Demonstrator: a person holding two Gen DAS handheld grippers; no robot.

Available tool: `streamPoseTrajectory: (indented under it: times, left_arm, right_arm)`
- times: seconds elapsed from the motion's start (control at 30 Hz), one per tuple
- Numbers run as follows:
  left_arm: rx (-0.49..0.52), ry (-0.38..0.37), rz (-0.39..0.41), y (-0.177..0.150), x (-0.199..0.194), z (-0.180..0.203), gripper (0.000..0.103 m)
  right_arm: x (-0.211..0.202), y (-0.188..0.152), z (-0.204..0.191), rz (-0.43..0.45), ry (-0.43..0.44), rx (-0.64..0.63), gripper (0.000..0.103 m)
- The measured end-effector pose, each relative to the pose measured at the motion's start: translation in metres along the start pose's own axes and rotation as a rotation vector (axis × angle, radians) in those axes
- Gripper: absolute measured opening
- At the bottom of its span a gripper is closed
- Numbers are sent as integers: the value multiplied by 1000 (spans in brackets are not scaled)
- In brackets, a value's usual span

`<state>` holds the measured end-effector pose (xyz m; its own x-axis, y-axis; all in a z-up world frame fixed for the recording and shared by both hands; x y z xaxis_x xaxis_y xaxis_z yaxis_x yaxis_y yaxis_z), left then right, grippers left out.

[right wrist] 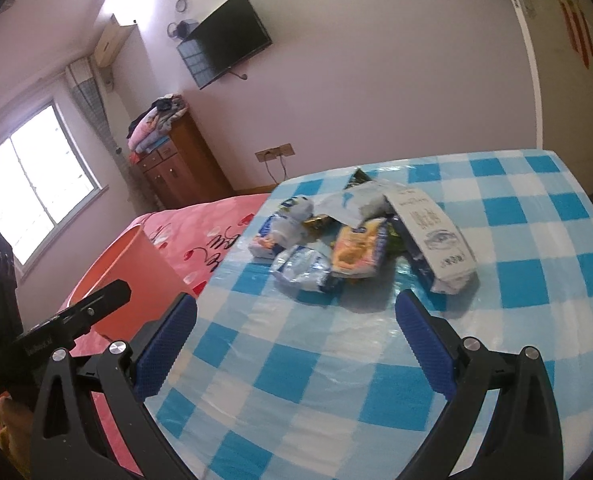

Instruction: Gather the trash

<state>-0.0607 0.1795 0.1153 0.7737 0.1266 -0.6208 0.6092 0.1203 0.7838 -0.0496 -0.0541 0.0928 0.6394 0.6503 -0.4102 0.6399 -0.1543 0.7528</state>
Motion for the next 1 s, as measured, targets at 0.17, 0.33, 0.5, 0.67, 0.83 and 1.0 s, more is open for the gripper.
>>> streamPoseTrajectory:
  times: [0.17, 0.33, 0.5, 0.67, 0.83, 1.0]
  left_arm:
    - [36, -6, -2, 6, 11, 17, 92]
    - [86, -17, -8, 24, 38, 39, 92]
    - [99, -11, -29, 45, 84, 55, 92]
    - [51, 9, -72, 62, 134, 56, 92]
    - [30, 14, -108, 73, 176, 59, 92]
    - [19, 19, -153, 79, 210, 54, 92]
  right_arm:
    - [-6, 1, 23, -16, -46, 24, 98]
    - [-12, 3, 52, -30, -95, 51, 98]
    - [-13, 20, 87, -57, -140, 109, 98]
    - [-1, 56, 107, -81, -147, 135, 98]
    - [32, 93, 111, -122, -87, 138, 98]
    - [84, 120, 120, -199, -13, 178, 98]
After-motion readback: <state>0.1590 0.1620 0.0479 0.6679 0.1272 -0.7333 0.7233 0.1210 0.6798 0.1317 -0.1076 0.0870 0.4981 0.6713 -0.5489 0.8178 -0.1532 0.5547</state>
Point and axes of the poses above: each gripper's, at about its wrist camera, not at the fingertips, and x roughly the way its jaws point, z to its right, y to its top, the point moved 2 cm from there along x, roughly the way its jaws point, and after that the axes turned 13 degrees about y, right-handed, at the moved point
